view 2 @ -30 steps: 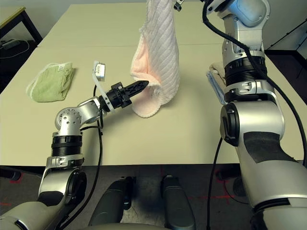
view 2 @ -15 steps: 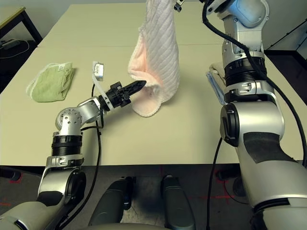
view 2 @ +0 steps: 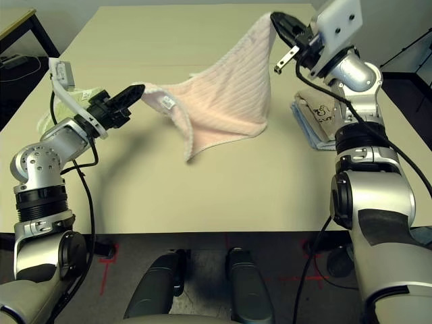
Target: Fold the towel and set it aside.
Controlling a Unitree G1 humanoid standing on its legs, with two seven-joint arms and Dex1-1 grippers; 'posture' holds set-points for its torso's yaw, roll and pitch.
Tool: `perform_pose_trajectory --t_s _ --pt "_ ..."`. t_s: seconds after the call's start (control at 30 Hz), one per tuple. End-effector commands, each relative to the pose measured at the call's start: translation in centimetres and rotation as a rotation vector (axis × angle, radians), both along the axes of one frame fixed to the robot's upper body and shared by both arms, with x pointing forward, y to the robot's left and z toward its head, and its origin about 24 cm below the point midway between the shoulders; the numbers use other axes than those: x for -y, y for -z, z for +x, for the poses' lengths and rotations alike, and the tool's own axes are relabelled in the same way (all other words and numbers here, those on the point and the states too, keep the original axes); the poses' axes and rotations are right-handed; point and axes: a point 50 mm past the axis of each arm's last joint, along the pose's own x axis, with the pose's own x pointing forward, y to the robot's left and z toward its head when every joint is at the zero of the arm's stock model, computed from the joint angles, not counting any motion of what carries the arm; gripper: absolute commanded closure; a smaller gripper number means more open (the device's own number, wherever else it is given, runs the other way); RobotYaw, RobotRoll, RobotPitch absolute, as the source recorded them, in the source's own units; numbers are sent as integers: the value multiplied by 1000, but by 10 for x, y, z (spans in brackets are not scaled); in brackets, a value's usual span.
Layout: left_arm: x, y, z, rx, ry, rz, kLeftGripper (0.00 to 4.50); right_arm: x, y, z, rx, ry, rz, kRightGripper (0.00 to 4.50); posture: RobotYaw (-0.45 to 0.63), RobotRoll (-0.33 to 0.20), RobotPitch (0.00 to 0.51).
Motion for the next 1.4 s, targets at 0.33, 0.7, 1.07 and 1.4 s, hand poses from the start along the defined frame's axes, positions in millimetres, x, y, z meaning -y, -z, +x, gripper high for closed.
perform_pose_trajectory --t_s 0.33,0.7,1.07,1.4 --pt "-44 3 -17 -39 41 680 4461 42 -4 -1 -29 236 63 4500 44 0 106" --pt "-87 -14 -23 -54 -99 944 4461 51 4 -1 -121 256 8 4500 57 0 112" --pt "-96 -61 3 83 -333 980 4461 64 2 -5 -150 273 -28 4500 49 0 113" --pt "-98 -61 10 70 -314 1021 4461 72 3 -6 -165 316 -19 4500 34 0 117"
